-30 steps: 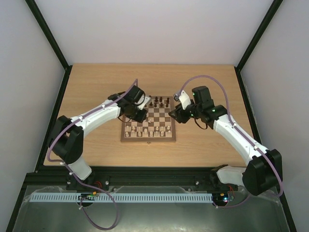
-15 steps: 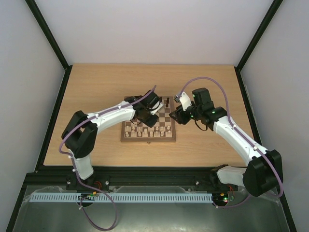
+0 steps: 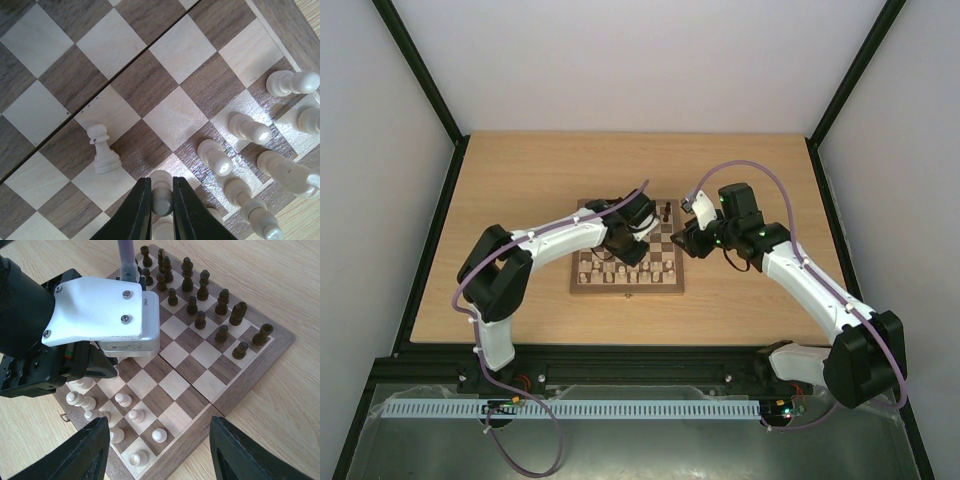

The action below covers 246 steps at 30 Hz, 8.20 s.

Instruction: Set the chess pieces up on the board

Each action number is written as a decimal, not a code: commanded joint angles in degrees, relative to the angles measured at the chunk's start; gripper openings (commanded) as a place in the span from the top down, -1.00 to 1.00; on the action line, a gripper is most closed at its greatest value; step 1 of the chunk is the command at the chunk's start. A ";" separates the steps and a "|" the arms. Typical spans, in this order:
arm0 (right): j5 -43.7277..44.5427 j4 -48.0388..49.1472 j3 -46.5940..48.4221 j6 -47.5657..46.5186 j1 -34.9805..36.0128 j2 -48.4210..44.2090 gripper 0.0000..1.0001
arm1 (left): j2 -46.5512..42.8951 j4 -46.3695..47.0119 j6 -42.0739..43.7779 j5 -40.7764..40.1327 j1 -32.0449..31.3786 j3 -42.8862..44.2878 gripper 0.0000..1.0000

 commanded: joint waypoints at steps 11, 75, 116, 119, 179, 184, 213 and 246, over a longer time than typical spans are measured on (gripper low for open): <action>-0.42 0.69 -0.99 -0.52 -0.35 -0.65 -0.12 | 2.25 -3.49 1.34 1.21 -1.06 1.21 0.83; -0.38 0.71 -1.61 -1.77 -0.35 -0.91 -0.12 | 8.66 -5.63 -14.29 -4.88 1.05 6.61 0.36; -4.36 -3.16 8.51 4.65 -3.84 2.05 -0.04 | -1.54 5.13 -9.16 -6.70 2.87 -0.65 0.95; -5.49 -4.50 13.07 8.18 -7.39 4.25 -0.03 | -6.55 8.91 -7.97 -6.68 2.88 -3.41 0.95; -42.70 -31.01 35.08 3.87 -0.26 28.71 0.85 | -32.08 25.95 2.68 5.49 0.15 -18.88 0.84; -36.42 -24.48 32.05 3.81 -0.26 25.33 0.90 | -33.37 24.88 2.92 0.81 0.54 -18.86 0.28; 1.25 -6.71 23.25 -10.68 17.02 30.23 0.88 | -47.21 27.47 -11.53 -21.55 23.91 -28.83 -0.84; 0.23 -15.24 29.41 -12.21 19.32 42.23 0.86 | -46.18 27.21 -11.64 -20.93 23.97 -28.81 -0.85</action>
